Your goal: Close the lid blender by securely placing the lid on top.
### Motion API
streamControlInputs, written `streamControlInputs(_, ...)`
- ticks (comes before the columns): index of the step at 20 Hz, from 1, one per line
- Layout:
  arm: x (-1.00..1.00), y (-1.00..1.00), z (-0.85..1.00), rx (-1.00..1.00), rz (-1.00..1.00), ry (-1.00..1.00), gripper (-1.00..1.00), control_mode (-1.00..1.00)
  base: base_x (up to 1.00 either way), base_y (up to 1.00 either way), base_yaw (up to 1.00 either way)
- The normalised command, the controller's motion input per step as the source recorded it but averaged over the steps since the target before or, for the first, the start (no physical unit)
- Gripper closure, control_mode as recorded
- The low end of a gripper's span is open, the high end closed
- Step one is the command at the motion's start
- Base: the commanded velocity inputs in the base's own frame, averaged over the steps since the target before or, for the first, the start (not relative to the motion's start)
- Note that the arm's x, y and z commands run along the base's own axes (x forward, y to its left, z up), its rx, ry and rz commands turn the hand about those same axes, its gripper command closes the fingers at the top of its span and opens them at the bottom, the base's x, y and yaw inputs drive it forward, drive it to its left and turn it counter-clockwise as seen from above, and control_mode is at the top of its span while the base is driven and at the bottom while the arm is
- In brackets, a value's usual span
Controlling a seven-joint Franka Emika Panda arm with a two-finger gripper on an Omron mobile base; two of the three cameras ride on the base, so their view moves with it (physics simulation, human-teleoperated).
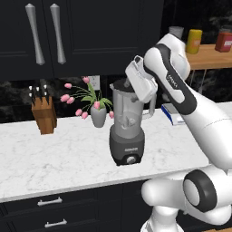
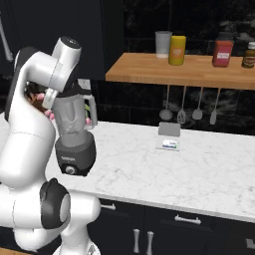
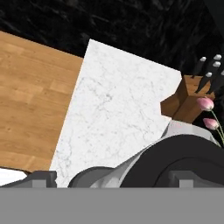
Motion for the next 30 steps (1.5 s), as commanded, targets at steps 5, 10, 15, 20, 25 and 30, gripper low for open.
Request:
streamControlInputs(5, -0.16, 0.16, -0.05, 0.00, 0.00, -0.01, -1.00, -1.00, 0.00, 0.00, 0.00)
streamControlInputs(10, -0.16, 0.01, -0.02, 0.00, -0.02, -0.05, -1.00, -1.00, 0.00, 0.00, 0.00)
streamControlInputs(15, -0.35, 0.00, 0.26, 0.00, -0.04, -0.08, -1.00, -1.00, 0.00, 0.00, 0.00)
streamControlInputs(20, -0.66, 0.00, 0.15, 0.01, -0.05, -0.07, -1.00, -1.00, 0.00, 0.00, 0.00)
streamControlInputs(25, -0.80, -0.08, 0.00, 0.03, -0.07, -0.06, -1.00, -1.00, 0.00, 0.00, 0.00)
streamControlInputs(30, -0.32, -0.26, -0.01, 0.00, -0.03, 0.00, -1.00, -1.00, 0.00, 0.00, 0.00)
